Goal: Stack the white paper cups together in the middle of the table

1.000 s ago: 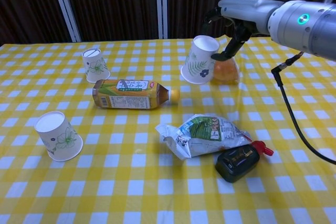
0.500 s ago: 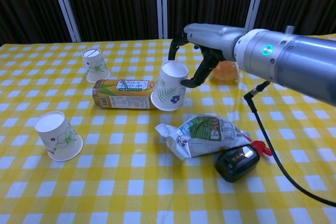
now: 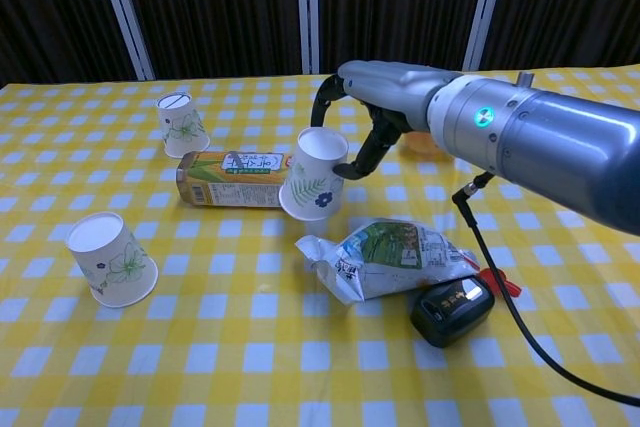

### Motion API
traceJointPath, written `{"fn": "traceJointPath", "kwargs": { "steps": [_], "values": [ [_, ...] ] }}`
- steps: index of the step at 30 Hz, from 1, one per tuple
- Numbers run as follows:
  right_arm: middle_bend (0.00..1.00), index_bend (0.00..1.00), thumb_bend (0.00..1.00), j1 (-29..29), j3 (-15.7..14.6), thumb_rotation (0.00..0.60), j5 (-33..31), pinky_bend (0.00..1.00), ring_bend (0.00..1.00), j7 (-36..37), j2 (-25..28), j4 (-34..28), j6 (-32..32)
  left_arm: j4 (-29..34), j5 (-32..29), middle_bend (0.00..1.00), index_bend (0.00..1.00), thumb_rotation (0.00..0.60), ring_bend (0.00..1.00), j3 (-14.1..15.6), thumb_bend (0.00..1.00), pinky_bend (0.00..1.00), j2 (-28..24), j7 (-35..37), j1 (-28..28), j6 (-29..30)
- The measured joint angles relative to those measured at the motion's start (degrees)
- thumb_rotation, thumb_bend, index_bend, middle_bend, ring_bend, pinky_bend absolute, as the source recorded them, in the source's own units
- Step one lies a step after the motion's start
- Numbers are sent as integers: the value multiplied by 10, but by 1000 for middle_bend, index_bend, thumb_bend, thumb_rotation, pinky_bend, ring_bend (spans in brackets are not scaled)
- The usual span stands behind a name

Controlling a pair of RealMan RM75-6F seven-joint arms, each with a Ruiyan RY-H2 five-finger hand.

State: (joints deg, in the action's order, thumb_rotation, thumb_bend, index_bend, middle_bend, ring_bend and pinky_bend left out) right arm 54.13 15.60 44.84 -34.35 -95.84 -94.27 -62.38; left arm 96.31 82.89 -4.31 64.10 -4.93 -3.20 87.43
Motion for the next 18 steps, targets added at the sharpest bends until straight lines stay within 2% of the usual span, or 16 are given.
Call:
{"fn": "traceJointPath", "kwargs": {
  "steps": [9,13,18],
  "values": [
    [73,464,237,-2,-10,600,-7,128,0,1,8,-6,13,3,1,0,0,600,0,1,38,0,1,-5,-1,-1],
    [6,356,185,-2,-13,600,-5,107,0,-3,10,-9,10,4,4,0,0,600,0,2,38,0,0,-4,0,1],
    [0,238,134,-3,-13,600,0,84,0,-6,14,-16,2,4,3,0,0,600,0,2,39,0,0,-3,0,1]
  ]
}}
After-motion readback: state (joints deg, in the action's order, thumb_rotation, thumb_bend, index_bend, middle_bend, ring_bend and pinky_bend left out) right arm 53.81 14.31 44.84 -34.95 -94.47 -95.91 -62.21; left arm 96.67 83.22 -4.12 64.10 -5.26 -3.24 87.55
